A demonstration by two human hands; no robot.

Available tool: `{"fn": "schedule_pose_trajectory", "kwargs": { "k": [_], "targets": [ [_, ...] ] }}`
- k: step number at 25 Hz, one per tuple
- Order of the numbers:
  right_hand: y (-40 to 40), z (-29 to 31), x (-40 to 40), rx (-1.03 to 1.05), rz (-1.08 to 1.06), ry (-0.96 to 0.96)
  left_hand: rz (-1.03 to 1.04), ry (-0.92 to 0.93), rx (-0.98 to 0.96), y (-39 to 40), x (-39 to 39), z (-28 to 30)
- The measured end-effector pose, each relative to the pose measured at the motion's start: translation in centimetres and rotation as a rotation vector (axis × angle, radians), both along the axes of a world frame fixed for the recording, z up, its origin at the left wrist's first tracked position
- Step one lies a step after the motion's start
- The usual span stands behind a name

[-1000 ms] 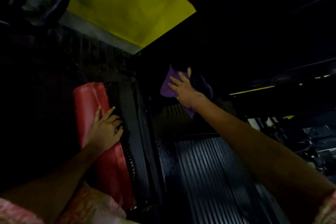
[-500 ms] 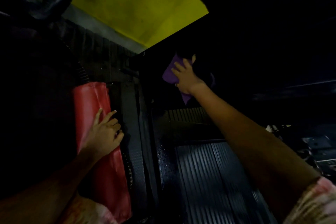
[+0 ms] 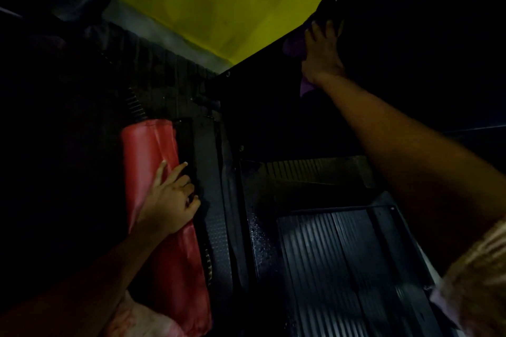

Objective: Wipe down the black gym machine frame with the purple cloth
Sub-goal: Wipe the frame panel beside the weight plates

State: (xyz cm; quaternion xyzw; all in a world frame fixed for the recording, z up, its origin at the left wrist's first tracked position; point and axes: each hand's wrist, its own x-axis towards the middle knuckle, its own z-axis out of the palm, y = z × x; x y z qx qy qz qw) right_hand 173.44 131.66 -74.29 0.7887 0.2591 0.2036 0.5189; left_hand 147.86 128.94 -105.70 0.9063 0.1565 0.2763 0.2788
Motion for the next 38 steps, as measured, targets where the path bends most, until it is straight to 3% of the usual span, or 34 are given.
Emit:
{"fn": "schedule_pose_trajectory", "kwargs": {
  "k": [6, 13, 19, 23, 26, 30, 33, 38],
  "targets": [
    [2.8, -3.1, 2.7, -0.042, 0.016, 0.106, -0.001, -0.061, -0.01, 0.0, 0.0, -0.5],
    [4.4, -8.6, 5.9, -0.263, 0.047, 0.252, -0.012, -0.049, -0.043, 0.0, 0.3, -0.6],
    [-0.5, -14.3, -1.0, -0.401, 0.023, 0.369, -0.009, -0.063, -0.045, 0.0, 0.2, -0.5],
    [-5.7, -14.5, -5.7, -0.534, 0.013, 0.402, -0.019, -0.083, -0.051, 0.1, 0.2, -0.6],
    [-7.0, -10.1, -6.4, -0.448, 0.054, 0.391, -0.026, -0.07, -0.052, 0.0, 0.2, -0.4],
    [-4.3, -7.0, -3.9, -0.193, 0.054, 0.156, -0.018, -0.057, -0.049, 0.0, 0.2, -0.4],
    [-0.2, -7.8, -1.2, -0.124, 0.015, 0.14, -0.015, -0.035, -0.035, -0.1, 0.3, -0.4],
    [2.6, -12.5, 0.8, -0.215, 0.011, 0.108, -0.023, -0.058, -0.024, -0.2, 0.4, -1.0]
  ]
}}
